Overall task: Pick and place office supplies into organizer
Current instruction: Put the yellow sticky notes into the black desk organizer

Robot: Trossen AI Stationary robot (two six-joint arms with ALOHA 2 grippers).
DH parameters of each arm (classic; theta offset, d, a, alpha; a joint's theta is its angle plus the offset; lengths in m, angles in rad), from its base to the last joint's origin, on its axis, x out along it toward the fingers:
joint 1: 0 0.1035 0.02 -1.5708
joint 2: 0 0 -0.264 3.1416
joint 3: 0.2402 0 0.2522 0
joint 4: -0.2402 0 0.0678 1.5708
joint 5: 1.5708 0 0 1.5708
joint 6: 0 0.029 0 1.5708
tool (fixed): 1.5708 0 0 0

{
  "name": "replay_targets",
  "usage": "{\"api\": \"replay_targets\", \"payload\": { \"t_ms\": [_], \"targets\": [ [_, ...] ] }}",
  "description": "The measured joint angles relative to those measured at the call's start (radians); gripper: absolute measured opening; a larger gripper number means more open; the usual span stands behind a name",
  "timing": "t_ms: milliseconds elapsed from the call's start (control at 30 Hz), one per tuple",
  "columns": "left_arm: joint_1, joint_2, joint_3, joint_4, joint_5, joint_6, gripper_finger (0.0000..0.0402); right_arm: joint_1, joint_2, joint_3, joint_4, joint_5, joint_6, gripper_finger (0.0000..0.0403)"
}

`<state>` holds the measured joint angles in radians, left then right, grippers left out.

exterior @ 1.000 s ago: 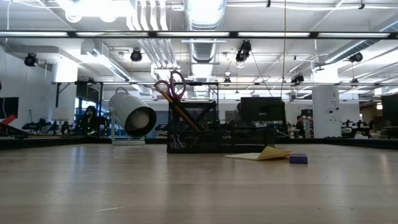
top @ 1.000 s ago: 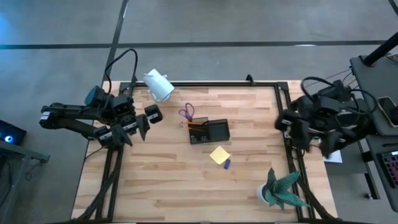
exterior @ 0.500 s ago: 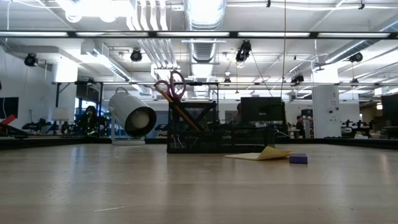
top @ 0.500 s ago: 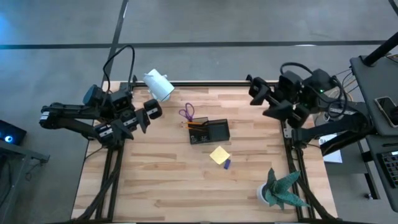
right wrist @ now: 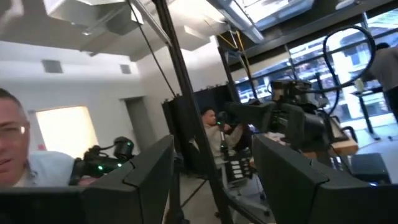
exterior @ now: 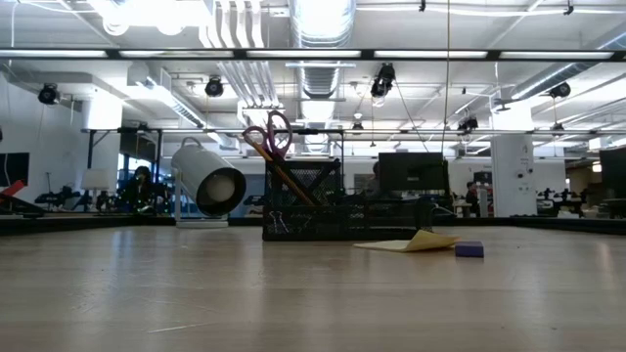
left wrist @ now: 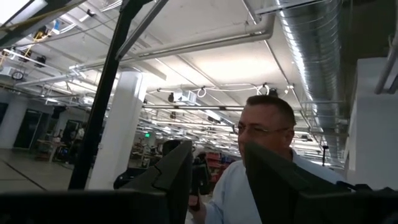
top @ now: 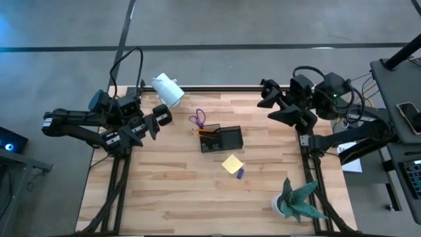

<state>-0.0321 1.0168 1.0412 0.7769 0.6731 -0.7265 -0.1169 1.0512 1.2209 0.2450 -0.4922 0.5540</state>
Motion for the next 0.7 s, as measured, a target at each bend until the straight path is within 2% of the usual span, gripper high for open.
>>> {"api": "replay_targets", "payload": {
  "t_ms": [333,700],
  "targets": [
    [0.000,0.000,0.000,0.000,-0.021,0.000,0.0129,-0.007,0.000,0.000,-0.019,0.051,-0.043,0.0210],
    [0.000,0.000,0.000,0.000,-0.024,0.001,0.0129,-0.027,0.000,0.000,-0.038,0.051,-0.045,0.0210]
  ]
}}
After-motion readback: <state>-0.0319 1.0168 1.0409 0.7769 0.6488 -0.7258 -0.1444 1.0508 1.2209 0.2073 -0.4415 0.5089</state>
